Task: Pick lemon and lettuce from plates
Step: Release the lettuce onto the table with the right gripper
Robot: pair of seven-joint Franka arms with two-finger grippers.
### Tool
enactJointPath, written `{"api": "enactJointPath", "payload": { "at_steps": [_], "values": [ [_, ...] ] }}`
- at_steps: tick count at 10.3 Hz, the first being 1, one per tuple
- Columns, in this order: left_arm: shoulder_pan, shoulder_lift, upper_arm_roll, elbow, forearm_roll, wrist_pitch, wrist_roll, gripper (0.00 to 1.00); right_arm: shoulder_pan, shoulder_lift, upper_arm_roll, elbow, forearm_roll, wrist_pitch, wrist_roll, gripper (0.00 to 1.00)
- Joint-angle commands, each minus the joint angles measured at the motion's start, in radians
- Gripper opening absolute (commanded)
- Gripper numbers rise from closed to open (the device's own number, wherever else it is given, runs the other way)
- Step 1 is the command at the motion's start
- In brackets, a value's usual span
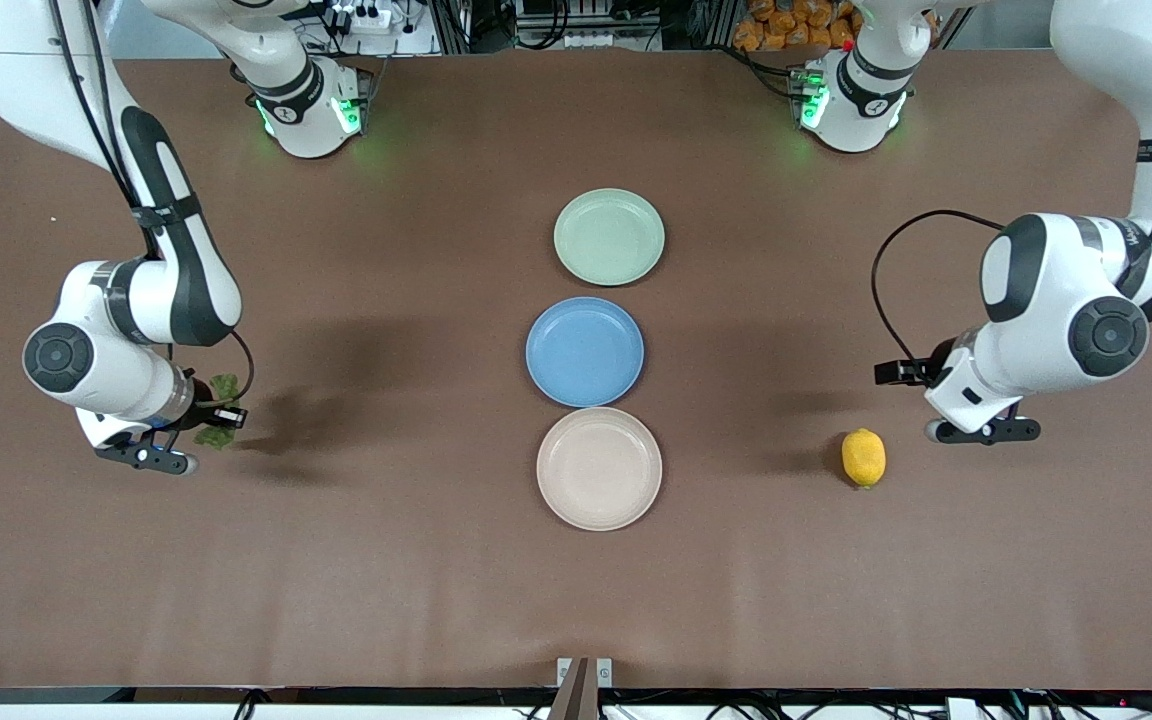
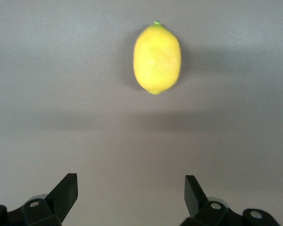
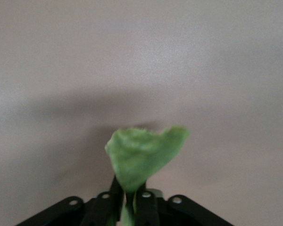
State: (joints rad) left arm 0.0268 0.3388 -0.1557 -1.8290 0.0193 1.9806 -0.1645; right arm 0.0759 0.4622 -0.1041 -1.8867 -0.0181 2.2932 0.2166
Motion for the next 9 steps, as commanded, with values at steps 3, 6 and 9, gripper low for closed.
{"api": "enactJointPath", "payload": {
  "at_steps": [3,6,9],
  "values": [
    [-0.021,-0.124,-0.015,0.005,-0.022,-0.003,-0.07,1.0,-0.015,-0.049,0.018,-0.04,-0.006,-0.003,-0.035,1.0],
    [-0.022,-0.191,0.008,0.043,-0.022,-0.084,0.047,1.0,-0.015,-0.236,0.017,-0.2,-0.006,0.005,-0.141,1.0],
    [-0.022,-0.234,0.048,0.118,-0.021,-0.207,0.137,1.0,-0.012,-0.419,0.017,-0.351,-0.006,0.026,-0.141,1.0]
  ]
}}
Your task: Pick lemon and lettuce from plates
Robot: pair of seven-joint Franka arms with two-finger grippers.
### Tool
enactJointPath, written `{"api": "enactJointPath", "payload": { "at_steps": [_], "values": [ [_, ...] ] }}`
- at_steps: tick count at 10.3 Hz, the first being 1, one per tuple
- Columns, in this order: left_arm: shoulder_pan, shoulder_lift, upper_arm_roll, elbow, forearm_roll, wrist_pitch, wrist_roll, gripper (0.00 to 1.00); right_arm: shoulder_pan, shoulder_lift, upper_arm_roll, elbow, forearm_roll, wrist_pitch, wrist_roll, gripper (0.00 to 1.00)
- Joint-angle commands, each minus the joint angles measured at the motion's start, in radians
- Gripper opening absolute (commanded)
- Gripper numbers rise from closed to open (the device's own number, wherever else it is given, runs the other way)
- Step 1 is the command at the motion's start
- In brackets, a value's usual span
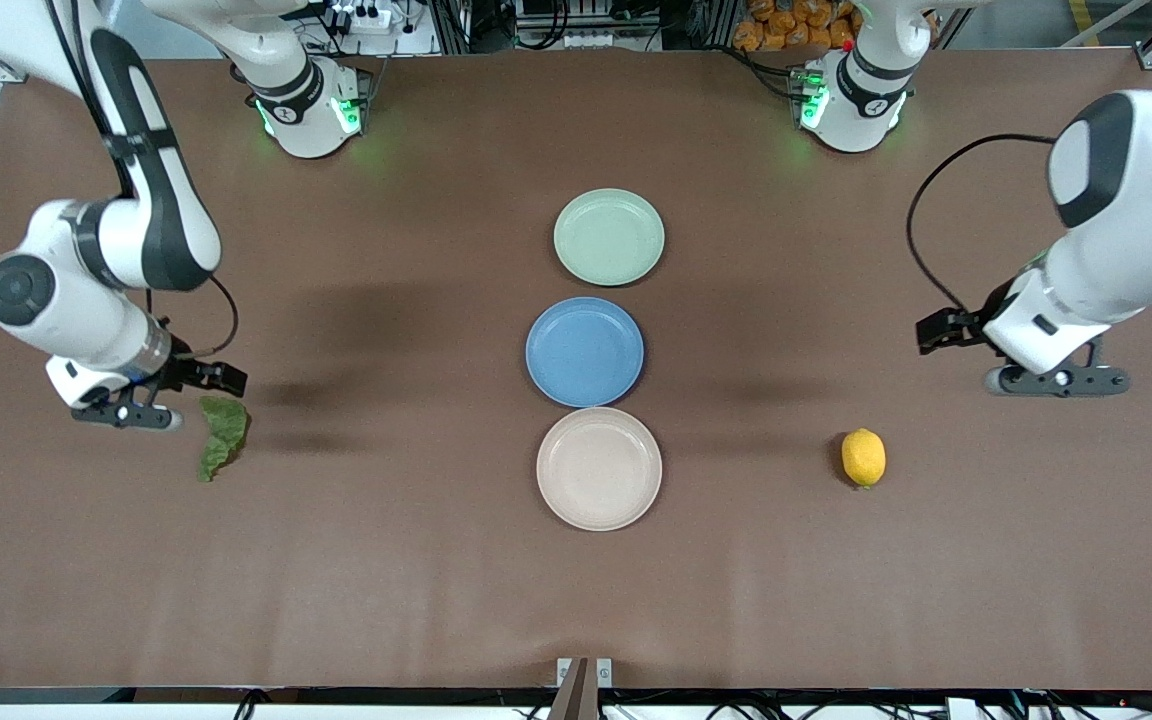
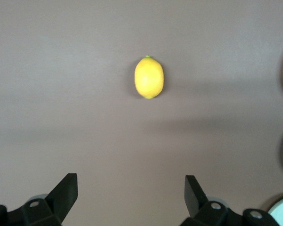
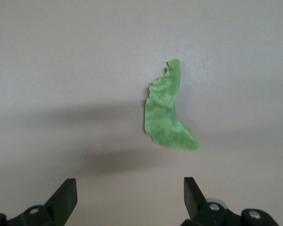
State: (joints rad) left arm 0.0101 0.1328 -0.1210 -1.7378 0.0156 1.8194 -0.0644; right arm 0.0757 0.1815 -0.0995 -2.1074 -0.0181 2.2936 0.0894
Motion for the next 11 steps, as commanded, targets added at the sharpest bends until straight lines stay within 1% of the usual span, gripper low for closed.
{"api": "enactJointPath", "payload": {
  "at_steps": [1,2,3,4,5,6,7,9,11],
  "values": [
    [-0.005,-0.053,0.015,0.032,-0.019,-0.049,0.037,1.0,-0.014,-0.19,0.012,-0.158,-0.008,0.023,-0.014,1.0],
    [-0.008,-0.061,0.021,0.055,-0.017,-0.069,0.035,1.0,-0.014,-0.215,0.012,-0.161,-0.008,0.014,-0.014,1.0],
    [-0.037,-0.052,0.041,0.116,-0.01,-0.131,0.035,1.0,-0.016,-0.223,0.014,-0.155,-0.008,0.015,-0.014,1.0],
    [-0.039,-0.055,0.053,0.151,-0.017,-0.164,0.035,1.0,-0.016,-0.221,0.014,-0.129,-0.008,0.014,-0.013,1.0],
    [-0.035,-0.062,0.05,0.156,-0.016,-0.192,0.035,1.0,-0.019,-0.218,0.014,-0.085,-0.008,0.0,-0.011,1.0],
    [-0.035,-0.068,0.041,0.178,-0.01,-0.21,0.034,1.0,-0.024,-0.218,0.015,-0.039,-0.008,-0.047,-0.013,1.0],
    [-0.033,-0.07,0.02,0.204,0.001,-0.231,0.032,1.0,-0.024,-0.22,0.015,0.005,-0.008,-0.106,-0.014,1.0],
    [-0.024,-0.081,-0.032,0.227,0.05,-0.236,0.034,1.0,-0.022,-0.22,0.018,0.154,-0.006,-0.28,-0.022,1.0],
    [-0.007,-0.094,-0.046,0.227,0.037,-0.239,0.035,1.0,-0.021,-0.217,0.02,0.309,-0.005,-0.458,-0.048,1.0]
  ]
}}
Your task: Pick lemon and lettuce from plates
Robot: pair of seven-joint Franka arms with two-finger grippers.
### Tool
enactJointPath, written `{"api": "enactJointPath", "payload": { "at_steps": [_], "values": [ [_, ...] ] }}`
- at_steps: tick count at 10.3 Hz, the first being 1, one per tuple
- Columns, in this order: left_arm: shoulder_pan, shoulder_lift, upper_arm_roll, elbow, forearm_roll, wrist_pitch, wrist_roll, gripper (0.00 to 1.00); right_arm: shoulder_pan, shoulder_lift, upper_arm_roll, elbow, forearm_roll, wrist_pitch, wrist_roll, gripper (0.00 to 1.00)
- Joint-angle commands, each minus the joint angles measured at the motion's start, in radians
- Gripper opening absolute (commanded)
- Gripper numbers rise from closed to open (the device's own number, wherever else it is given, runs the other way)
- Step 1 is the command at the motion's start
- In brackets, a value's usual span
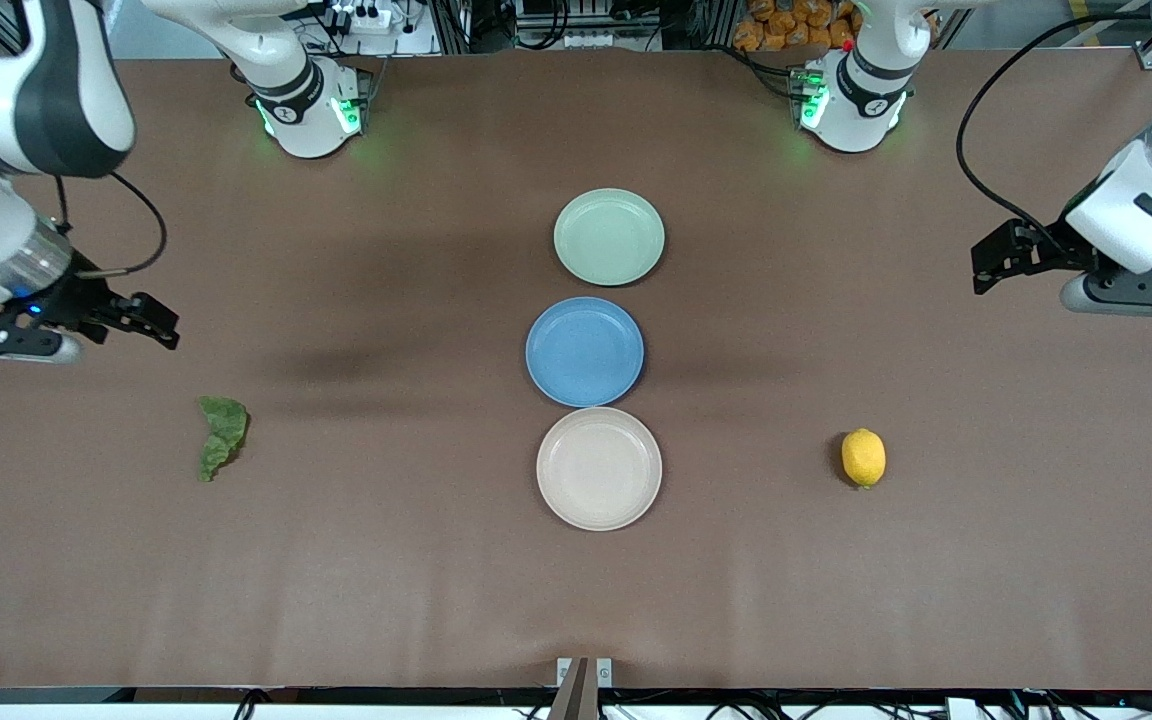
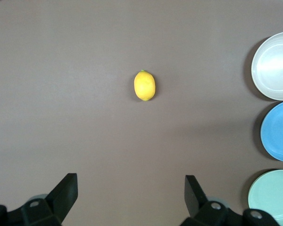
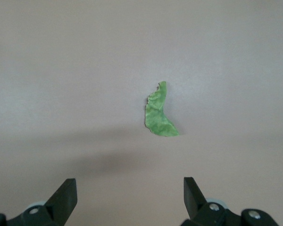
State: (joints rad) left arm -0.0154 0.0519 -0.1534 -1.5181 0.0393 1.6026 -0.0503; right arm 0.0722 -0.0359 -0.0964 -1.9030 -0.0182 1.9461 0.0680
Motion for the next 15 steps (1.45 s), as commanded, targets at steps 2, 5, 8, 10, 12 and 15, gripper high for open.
{"api": "enactJointPath", "payload": {
  "at_steps": [2,5,8,10,12,15],
  "values": [
    [0.017,-0.014,-0.012,0.024,0.01,-0.056,0.023,1.0,-0.02,0.004,0.027,0.247,0.048,-0.275,-0.028,1.0],
    [0.017,-0.014,-0.008,0.033,0.005,-0.067,0.023,1.0,-0.026,0.004,0.026,0.355,0.087,-0.371,-0.033,1.0],
    [0.018,-0.014,0.053,0.033,-0.079,-0.067,0.015,1.0,-0.026,-0.001,0.023,0.375,0.08,-0.375,-0.037,1.0],
    [0.018,-0.014,0.054,0.032,-0.073,-0.067,0.02,1.0,-0.026,-0.001,0.023,0.378,0.06,-0.4,-0.051,1.0],
    [0.023,-0.012,0.054,0.032,-0.076,-0.067,0.015,1.0,-0.025,-0.002,0.024,0.377,0.046,-0.418,-0.051,1.0],
    [0.029,-0.004,0.051,0.032,-0.078,-0.066,0.016,1.0,-0.025,-0.005,0.026,0.377,0.032,-0.438,-0.051,1.0]
  ]
}}
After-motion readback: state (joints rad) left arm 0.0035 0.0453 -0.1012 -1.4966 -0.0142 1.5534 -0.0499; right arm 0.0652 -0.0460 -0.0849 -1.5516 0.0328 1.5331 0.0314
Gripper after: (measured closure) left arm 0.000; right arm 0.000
